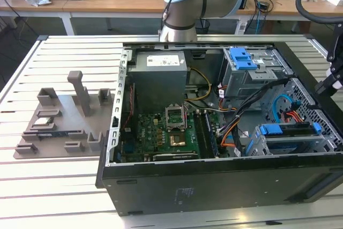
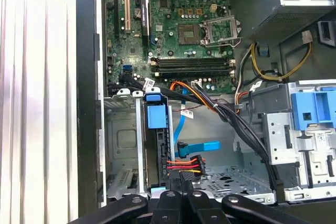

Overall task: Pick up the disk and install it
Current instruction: 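Insert the first disk wire, then insert the second disk wire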

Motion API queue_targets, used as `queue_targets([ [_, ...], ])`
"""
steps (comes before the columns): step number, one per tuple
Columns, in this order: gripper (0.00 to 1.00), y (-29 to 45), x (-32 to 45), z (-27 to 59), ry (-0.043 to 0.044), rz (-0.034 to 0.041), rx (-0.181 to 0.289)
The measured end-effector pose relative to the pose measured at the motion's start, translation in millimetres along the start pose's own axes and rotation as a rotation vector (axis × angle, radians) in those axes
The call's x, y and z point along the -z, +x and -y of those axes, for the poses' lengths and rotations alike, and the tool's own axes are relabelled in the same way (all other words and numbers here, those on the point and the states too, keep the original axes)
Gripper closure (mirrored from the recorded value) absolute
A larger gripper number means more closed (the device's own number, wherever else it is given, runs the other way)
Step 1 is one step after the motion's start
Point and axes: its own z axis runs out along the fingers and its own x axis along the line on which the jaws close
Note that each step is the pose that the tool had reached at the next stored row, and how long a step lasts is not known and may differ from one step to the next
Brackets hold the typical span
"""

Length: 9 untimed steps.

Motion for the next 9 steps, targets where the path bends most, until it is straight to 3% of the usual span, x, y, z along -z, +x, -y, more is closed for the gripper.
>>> queue_targets([
  [9, 0.89, 0.0, 0.3, 0.0, 0.0001, -0.0002, 0.000],
])
